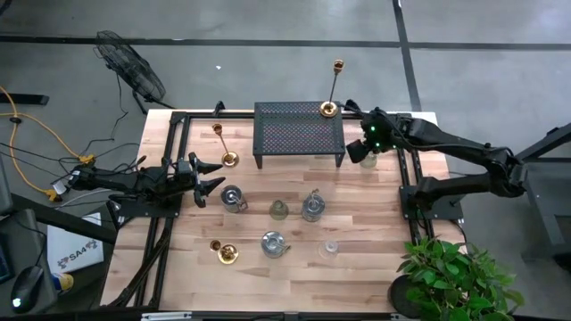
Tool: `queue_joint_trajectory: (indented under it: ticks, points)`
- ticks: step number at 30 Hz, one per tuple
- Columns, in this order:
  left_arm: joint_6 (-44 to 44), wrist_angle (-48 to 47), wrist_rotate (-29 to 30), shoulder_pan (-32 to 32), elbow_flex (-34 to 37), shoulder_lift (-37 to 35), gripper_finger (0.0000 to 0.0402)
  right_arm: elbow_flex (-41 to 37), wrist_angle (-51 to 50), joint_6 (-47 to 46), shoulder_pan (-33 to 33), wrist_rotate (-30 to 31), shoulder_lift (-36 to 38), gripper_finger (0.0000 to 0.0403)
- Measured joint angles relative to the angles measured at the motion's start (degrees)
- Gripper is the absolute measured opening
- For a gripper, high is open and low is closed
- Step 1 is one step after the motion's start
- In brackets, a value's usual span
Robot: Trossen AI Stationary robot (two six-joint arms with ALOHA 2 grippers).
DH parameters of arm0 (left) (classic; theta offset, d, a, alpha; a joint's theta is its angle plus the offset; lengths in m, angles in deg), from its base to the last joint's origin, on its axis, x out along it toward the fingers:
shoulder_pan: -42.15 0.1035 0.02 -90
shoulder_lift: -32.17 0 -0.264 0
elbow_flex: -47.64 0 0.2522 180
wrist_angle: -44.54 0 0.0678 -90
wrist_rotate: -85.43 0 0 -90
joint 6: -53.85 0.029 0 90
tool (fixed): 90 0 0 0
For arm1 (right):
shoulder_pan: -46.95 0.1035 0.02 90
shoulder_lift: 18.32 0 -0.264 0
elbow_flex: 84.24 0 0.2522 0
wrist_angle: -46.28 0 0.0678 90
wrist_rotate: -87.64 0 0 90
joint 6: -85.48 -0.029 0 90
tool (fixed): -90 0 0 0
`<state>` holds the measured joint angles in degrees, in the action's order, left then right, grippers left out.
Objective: Pick & Place candle stick holders
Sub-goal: Put the top green candle holder on the shelf
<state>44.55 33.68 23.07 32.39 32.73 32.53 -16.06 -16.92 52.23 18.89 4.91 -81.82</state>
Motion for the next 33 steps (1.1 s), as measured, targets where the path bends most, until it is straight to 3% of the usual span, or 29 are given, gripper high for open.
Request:
queue_joint_trajectory:
  ticks: [8, 25, 33]
  points:
    - [0.0, 0.0, 0.0, 0.0, 0.0, 0.0, 0.0218, 0.0, -7.5, -7.4, 2.2, 8.9, -0.4, 0.0227]
    - [0.0, 0.0, 0.0, 0.0, 0.0, 0.0, 0.0218, -0.1, -9.9, -9.2, 2.2, 14.4, -13.1, 0.0227]
    - [0.0, 0.0, 0.0, 0.0, 0.0, 0.0, 0.0218, -0.1, -10.8, -9.0, 0.6, 17.9, -15.0, 0.0227]
